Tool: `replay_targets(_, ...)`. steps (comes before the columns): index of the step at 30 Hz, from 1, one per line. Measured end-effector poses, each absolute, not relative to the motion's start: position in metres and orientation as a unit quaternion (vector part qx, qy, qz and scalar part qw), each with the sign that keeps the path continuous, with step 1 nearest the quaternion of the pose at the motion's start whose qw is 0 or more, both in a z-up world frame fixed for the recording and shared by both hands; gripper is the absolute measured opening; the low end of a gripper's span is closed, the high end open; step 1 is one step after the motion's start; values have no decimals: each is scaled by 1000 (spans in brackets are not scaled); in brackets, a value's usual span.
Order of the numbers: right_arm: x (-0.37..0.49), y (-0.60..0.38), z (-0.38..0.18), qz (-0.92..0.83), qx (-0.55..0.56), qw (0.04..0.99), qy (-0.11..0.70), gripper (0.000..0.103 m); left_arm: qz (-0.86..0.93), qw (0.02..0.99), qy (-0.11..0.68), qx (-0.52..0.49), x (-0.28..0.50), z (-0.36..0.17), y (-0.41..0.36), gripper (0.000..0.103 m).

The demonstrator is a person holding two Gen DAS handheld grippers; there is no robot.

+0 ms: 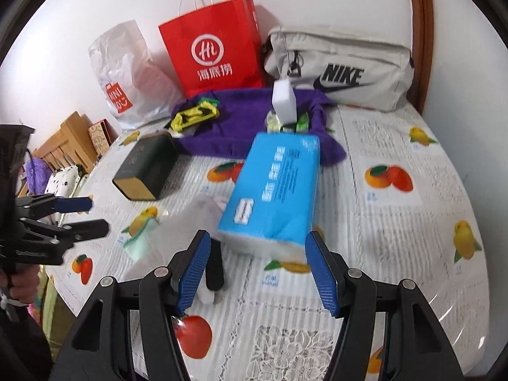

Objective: Organize soft objects

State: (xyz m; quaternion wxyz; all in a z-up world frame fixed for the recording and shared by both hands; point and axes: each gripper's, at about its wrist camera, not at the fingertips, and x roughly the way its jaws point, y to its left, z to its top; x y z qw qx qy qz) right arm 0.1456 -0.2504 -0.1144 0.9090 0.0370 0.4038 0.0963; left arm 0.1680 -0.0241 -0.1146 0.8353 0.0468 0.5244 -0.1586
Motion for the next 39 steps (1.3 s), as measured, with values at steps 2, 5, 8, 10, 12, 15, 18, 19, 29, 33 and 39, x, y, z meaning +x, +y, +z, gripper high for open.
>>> replay_targets(2,146,-252,-123,93,35,906,411,62,-162,824,541,45,168,-132,-31,77)
replay_targets(5,146,-255,-136,93,42,901,422,62,-176,812,554,41,163,-153,-38,77)
replay_targets(8,146,-257,-144,97,54,895,432,62,-179,804,564,50,159,-169,-42,77)
replay_targets(10,146,-256,-148,104,54,892,436,62,-177,801,569,49,160,-177,-44,77)
replay_targets(12,144,-251,-150,107,48,892,437,62,-178,806,562,51,161,-178,-47,83)
replay_targets(15,142,-245,-153,116,47,888,442,62,-169,812,555,66,163,-180,-54,83)
replay_targets(18,139,-236,-153,126,46,887,442,62,-173,821,533,107,159,-181,-62,57)
replay_targets(19,138,-233,-152,128,43,887,442,62,-184,821,530,105,156,-179,-61,45)
replay_targets(29,138,-193,-152,169,22,882,440,62,-151,822,544,68,134,-172,-2,22)
replay_targets(33,149,-163,-154,197,-3,878,436,62,-127,825,548,55,132,-172,27,23)
replay_targets(39,175,-128,-160,206,-50,882,421,62,-102,833,544,21,141,-171,59,26)
